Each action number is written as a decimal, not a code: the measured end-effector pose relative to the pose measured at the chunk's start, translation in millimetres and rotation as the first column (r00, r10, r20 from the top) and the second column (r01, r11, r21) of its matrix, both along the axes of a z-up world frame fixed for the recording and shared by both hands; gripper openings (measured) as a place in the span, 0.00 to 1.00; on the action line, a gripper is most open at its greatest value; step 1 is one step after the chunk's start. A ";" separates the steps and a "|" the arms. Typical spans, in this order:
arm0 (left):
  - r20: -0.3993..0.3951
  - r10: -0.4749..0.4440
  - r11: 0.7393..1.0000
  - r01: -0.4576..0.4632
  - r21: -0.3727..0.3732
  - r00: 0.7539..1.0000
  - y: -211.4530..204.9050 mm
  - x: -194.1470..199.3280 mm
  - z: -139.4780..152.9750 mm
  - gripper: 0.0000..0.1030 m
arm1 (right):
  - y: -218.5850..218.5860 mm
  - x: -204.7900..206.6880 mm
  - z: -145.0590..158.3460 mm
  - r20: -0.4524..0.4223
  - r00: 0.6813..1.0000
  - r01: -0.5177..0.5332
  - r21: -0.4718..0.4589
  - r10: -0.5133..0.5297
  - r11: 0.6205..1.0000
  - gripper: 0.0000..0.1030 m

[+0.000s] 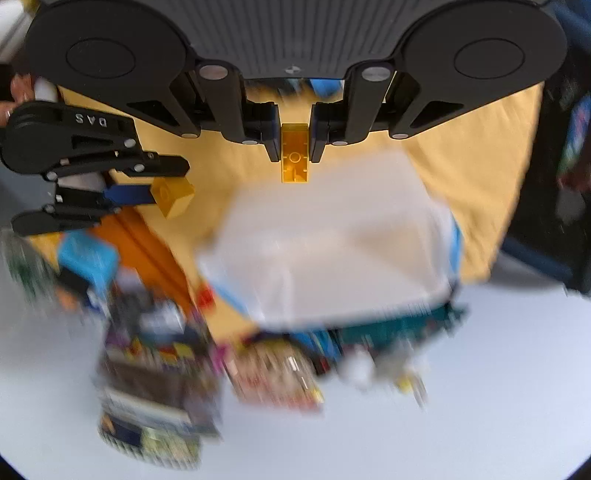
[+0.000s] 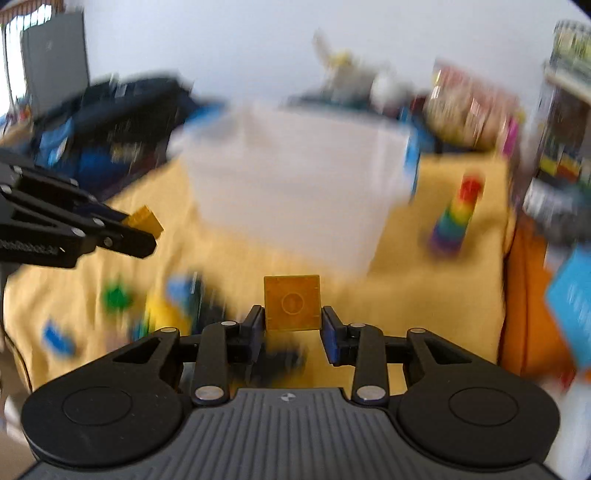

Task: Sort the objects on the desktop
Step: 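Open both grippers over the white bin to drop the small orange bricks, then move both grippers from the bin back over the toy pile, then grasp the long red brick with the left gripper while the right grasps an orange brick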

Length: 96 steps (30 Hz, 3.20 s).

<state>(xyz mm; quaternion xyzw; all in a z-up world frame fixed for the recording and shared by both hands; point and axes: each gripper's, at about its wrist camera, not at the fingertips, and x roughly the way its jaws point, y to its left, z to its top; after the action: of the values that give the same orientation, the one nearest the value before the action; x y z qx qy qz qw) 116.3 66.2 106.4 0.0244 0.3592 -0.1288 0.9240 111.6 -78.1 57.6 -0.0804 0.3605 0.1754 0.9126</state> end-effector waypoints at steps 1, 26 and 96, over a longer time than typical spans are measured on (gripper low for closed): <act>0.030 0.005 1.000 -0.004 -0.002 1.000 3.1 9.7 10.5 0.17 | 1.8 11.6 11.6 0.025 1.000 0.009 0.015 -0.009 1.000 0.35; 0.016 0.082 0.995 -0.083 0.050 0.997 15.2 139.3 -10.2 0.42 | 25.8 140.1 25.6 0.031 0.972 0.234 0.041 -0.235 0.971 0.50; -0.297 -0.208 0.978 0.198 -0.064 0.932 -24.7 -72.8 -129.8 0.26 | -1.3 -65.0 -70.2 -0.220 0.973 0.062 -0.039 -0.069 0.997 0.49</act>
<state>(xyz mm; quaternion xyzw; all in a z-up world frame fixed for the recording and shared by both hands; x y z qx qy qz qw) 43.5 41.5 -23.4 0.0261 0.4896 -0.2316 0.8402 46.6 -79.4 -12.6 -0.0630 0.4652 0.1472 0.8706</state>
